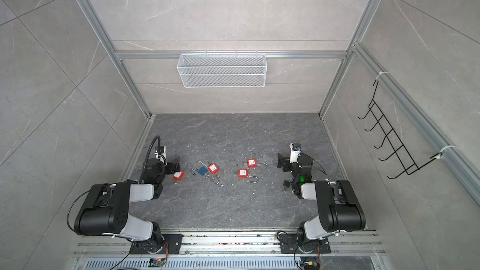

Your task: Lock with the key

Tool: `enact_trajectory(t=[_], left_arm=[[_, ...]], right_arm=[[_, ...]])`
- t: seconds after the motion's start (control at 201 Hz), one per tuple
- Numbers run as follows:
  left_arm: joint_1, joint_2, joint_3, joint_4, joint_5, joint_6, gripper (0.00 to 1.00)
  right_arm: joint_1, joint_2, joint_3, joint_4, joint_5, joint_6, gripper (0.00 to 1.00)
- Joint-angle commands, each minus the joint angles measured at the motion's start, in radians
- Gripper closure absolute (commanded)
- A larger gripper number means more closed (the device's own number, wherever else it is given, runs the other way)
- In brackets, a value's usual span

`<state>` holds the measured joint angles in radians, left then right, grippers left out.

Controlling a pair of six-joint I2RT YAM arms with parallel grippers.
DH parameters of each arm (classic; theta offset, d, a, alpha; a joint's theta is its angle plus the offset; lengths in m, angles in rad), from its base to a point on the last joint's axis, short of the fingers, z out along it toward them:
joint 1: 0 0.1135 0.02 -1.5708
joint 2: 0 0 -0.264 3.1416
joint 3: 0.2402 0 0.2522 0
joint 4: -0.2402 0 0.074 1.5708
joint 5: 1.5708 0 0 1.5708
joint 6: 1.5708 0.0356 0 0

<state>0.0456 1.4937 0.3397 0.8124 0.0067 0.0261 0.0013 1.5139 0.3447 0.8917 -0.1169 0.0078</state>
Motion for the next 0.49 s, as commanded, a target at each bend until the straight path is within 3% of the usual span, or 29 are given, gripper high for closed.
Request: enact_trajectory(t=[0.0, 0.488], left_arm=[[0.006, 0.000, 0.018, 0.031, 0.013, -0.003, 0.00], [0.015, 0.003, 0.028, 0.017, 0.027, -0.009, 0.00]], right_arm=[[0.003, -0.001, 0.002, 0.016, 0.013, 0.011, 0.01], [0.004, 0.000, 0.004, 0.011, 0.014, 0.015, 0.01]])
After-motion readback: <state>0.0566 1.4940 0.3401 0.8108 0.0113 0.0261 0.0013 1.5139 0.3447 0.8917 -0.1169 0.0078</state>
